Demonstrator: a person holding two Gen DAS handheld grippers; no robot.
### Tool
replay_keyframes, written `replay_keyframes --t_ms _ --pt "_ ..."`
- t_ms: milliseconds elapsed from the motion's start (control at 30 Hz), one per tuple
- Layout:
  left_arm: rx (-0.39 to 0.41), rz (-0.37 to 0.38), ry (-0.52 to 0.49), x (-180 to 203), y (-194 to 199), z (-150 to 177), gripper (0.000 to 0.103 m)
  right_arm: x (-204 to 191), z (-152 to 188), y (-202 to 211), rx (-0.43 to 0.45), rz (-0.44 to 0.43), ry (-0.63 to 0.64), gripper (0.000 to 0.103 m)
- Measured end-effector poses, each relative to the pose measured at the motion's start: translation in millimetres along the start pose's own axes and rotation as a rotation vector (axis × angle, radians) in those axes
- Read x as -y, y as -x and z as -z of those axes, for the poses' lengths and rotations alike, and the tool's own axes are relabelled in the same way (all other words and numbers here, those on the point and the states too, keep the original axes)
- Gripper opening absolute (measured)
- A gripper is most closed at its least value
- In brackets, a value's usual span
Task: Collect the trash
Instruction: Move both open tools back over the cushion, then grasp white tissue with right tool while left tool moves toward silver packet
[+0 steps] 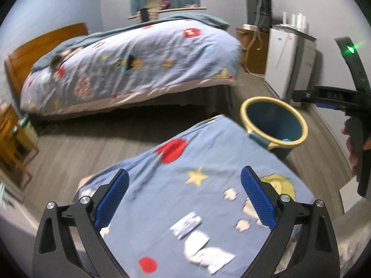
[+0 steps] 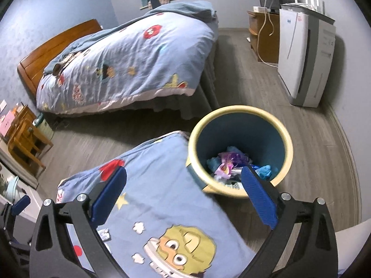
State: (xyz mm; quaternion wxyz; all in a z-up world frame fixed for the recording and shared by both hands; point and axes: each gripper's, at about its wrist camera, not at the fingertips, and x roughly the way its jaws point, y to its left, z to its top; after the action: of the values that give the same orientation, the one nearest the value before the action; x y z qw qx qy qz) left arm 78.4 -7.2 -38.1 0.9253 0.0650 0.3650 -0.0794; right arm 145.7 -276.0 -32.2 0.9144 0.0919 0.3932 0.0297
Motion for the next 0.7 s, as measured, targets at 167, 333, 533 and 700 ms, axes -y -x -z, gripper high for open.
replay_keyframes --t_ms 167,333,533,700 --pt "-0.016 -0.029 0.091 -32.2 6.7 17.3 0.096 -35.8 25.7 4.1 -0.004 -0.003 0.104 0.097" --pt "-0.007 -0.057 0.081 -45.8 13.3 28.6 0.096 -66.8 55.4 -2.8 -0.016 -0.001 0.223 0.097" --pt "-0.009 -0.094 0.053 -58.4 13.8 30.6 0.096 -100.6 105.9 -32.7 -0.129 -0.052 0.328 0.097" --pt "-0.05 -0.103 0.081 -73.7 5.4 36.1 0.096 -128.5 145.1 -49.0 -0.203 -0.099 0.408 0.097"
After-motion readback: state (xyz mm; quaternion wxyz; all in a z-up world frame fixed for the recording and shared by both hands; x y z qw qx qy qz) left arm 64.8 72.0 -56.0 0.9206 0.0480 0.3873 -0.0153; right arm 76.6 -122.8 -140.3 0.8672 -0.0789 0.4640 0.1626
